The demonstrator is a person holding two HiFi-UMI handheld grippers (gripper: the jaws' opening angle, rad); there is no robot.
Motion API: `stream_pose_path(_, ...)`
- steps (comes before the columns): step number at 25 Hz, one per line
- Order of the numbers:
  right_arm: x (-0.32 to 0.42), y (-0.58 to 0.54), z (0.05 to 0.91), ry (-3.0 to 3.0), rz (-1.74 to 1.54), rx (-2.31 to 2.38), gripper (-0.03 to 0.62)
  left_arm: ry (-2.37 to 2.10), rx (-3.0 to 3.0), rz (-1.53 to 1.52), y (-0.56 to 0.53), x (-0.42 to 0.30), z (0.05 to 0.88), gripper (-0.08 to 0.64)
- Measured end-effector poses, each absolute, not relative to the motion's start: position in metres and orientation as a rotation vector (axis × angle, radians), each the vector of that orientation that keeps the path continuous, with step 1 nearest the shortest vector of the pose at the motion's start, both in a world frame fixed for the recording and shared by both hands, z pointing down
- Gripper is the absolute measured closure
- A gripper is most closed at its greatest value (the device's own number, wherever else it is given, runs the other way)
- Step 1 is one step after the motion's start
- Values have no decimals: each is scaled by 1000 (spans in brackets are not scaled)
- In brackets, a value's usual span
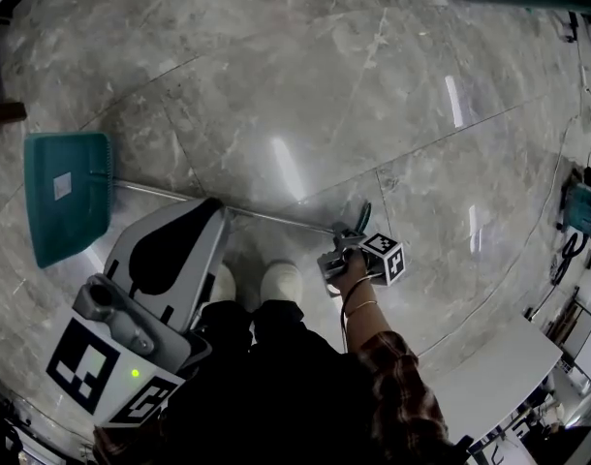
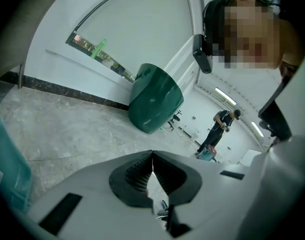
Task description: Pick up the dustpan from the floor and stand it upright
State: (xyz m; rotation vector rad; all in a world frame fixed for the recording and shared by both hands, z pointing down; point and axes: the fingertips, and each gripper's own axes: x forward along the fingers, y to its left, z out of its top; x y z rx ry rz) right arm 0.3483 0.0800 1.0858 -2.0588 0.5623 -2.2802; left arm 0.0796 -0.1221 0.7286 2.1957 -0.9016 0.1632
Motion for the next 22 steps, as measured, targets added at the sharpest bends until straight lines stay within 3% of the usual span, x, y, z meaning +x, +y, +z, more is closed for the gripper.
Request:
stream_pose_path(12, 355, 93, 1113, 375, -2231, -2115, 436, -861, 2207, 92, -126, 77, 728, 548)
stream_pose_path(22, 355, 82, 1090, 368, -2103, -2025, 481, -866, 2193, 103, -120, 77, 724, 548)
